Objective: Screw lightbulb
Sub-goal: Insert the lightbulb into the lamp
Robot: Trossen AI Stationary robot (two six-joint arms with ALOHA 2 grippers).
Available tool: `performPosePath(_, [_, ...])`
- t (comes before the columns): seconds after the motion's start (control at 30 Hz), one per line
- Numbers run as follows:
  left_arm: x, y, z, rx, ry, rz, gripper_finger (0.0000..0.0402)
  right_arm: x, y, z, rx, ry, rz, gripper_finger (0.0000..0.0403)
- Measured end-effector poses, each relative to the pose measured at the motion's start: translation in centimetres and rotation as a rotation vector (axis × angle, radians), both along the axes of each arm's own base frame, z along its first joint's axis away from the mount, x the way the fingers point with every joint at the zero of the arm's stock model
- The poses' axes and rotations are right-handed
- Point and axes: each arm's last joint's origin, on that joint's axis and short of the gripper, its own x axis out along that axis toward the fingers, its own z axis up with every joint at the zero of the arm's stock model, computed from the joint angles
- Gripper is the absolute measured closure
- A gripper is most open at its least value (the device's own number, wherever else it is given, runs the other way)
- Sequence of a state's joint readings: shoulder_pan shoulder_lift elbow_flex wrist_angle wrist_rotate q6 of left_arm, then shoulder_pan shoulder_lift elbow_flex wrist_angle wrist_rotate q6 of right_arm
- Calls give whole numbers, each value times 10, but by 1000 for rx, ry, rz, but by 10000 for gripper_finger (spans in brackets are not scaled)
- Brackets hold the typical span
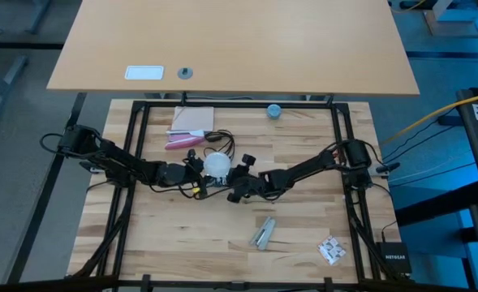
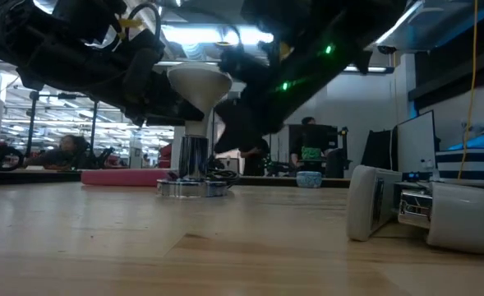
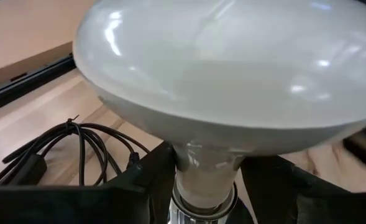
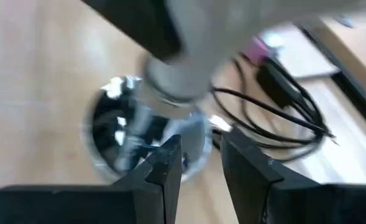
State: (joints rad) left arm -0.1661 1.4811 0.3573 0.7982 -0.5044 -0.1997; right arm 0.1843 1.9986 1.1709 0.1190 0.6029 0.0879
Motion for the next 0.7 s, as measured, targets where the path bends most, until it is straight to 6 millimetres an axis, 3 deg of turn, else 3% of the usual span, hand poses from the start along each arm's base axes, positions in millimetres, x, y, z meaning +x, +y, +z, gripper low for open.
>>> performPosePath(0.37, [1,0,2,-77,-45,1,243,-7,38,4,28,-10,131,288])
performPosePath(0.7, [11,-5,13,-120,-88,-60,243,-9,48,4,19,-1,162,288])
